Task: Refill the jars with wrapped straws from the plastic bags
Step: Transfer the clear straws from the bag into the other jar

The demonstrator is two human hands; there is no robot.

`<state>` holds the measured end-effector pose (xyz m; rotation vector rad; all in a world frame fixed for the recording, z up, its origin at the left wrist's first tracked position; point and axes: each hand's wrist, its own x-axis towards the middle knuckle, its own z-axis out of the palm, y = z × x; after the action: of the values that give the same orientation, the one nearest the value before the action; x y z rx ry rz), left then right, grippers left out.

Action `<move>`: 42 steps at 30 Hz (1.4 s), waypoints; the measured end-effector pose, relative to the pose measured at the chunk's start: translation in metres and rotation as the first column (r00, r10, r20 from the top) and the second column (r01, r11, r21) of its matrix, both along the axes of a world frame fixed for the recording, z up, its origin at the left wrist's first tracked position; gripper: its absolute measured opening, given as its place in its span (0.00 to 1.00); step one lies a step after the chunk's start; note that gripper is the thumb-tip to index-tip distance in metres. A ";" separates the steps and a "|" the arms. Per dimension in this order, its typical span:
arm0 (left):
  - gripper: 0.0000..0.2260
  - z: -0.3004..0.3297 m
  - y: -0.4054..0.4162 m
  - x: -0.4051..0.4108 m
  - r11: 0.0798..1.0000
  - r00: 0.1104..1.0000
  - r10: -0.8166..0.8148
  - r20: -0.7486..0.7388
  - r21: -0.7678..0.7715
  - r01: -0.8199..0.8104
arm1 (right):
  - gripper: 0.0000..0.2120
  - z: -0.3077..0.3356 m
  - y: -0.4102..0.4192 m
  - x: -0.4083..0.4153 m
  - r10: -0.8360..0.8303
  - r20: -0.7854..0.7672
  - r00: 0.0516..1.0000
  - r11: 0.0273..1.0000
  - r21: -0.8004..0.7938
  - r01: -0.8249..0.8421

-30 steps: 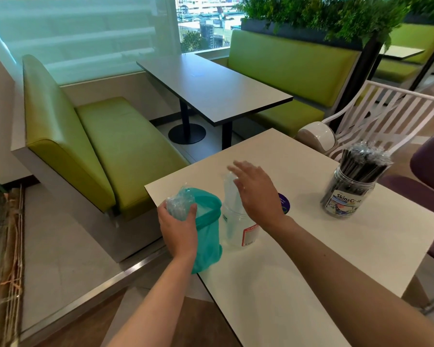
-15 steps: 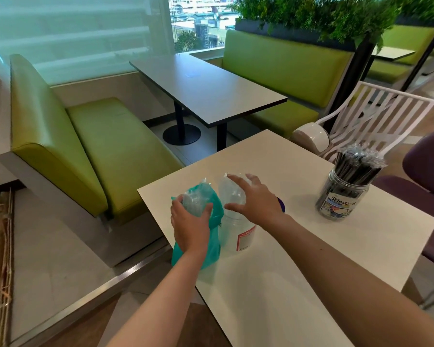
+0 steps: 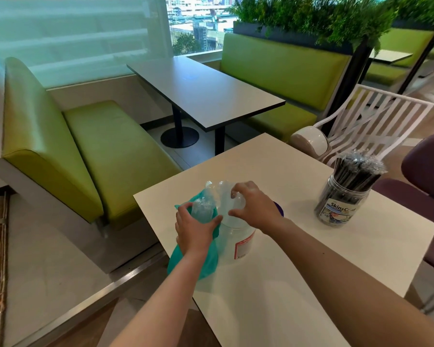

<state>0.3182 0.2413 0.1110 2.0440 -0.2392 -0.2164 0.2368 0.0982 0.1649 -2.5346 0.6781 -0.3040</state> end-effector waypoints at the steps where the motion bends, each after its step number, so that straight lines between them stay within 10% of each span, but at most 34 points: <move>1: 0.34 -0.001 0.000 0.000 1.000 1.000 -0.002 -0.005 -0.004 0.002 | 0.19 0.003 -0.003 0.000 0.007 0.008 1.000 1.000 -0.005 -0.007; 14: 0.32 0.001 0.002 0.000 1.000 0.999 -0.028 -0.037 -0.009 0.028 | 0.41 0.010 -0.010 -0.003 0.163 -0.181 0.970 0.980 -0.087 -0.181; 24: 0.32 -0.002 0.004 0.001 0.999 0.997 -0.039 -0.072 -0.031 0.037 | 0.21 0.017 0.003 0.018 0.200 -0.181 0.963 0.892 -0.373 -0.256; 42: 0.32 -0.003 0.001 0.000 1.000 0.996 -0.012 -0.091 -0.008 0.011 | 0.20 0.022 -0.005 0.030 0.023 0.073 0.997 0.941 -0.339 0.003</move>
<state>0.3185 0.2426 0.1076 2.0204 -0.1955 -0.3144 0.2672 0.0934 0.1873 -2.8324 0.6270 -0.5535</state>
